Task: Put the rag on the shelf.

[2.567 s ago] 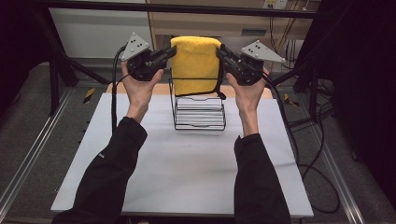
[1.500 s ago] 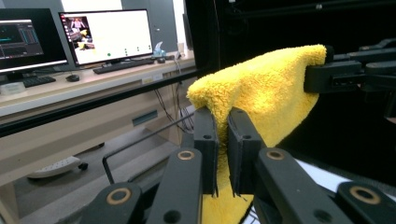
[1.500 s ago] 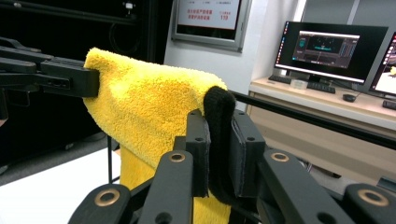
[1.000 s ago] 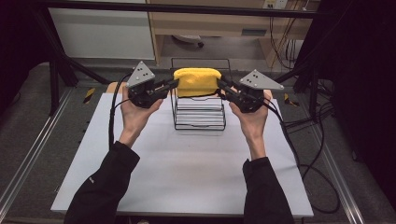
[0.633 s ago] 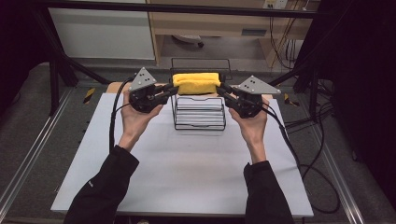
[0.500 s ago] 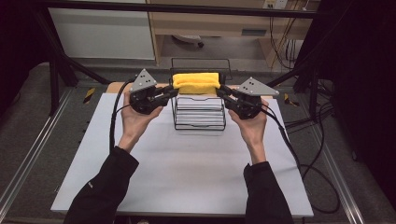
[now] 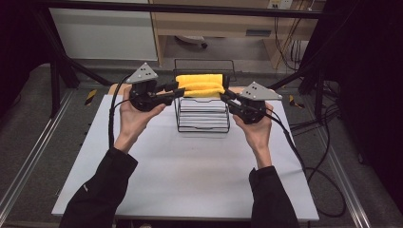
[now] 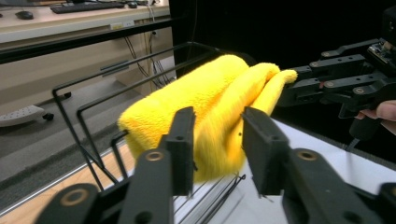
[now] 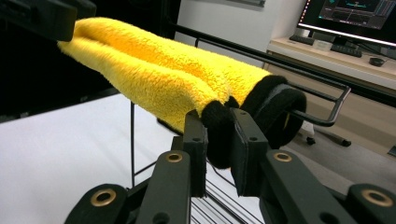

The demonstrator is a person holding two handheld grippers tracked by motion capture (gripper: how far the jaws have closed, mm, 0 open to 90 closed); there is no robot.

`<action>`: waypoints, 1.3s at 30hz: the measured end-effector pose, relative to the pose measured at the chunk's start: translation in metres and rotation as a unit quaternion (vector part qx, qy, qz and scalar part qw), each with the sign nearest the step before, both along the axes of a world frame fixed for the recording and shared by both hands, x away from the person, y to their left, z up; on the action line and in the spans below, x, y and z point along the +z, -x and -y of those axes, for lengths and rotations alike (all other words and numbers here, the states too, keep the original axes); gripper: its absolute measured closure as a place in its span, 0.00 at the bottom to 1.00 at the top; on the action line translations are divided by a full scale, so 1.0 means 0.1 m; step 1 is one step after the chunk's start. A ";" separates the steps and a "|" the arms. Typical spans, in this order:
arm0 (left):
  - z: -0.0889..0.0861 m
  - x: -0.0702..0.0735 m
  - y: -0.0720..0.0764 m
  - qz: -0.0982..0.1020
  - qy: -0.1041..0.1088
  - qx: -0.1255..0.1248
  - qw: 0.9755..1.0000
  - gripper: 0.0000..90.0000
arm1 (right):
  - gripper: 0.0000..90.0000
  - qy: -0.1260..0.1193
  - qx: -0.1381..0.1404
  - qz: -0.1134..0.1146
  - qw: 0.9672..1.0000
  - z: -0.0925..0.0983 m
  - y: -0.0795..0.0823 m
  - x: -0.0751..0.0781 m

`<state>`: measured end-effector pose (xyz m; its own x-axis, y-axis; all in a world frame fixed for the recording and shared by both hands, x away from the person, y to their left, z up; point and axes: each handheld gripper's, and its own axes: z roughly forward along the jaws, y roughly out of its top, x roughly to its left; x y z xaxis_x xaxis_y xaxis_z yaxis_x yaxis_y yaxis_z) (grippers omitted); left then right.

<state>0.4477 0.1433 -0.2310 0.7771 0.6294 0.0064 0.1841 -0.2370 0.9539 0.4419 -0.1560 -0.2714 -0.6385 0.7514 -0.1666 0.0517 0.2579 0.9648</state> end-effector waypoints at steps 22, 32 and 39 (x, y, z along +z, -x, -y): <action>0.15 -0.46 -0.10 -0.028 -0.073 0.011 0.997 0.96 | 0.59 -0.018 0.030 -0.025 0.999 0.01 0.14 0.01; 0.20 -0.58 -0.20 -0.034 -0.063 0.024 0.997 0.88 | 0.95 -0.007 -0.018 -0.094 0.995 -0.04 -0.08 -0.23; 0.10 -0.62 -0.13 -0.048 -0.055 0.023 0.997 0.69 | 0.82 -0.019 -0.011 -0.097 0.995 0.02 -0.02 -0.28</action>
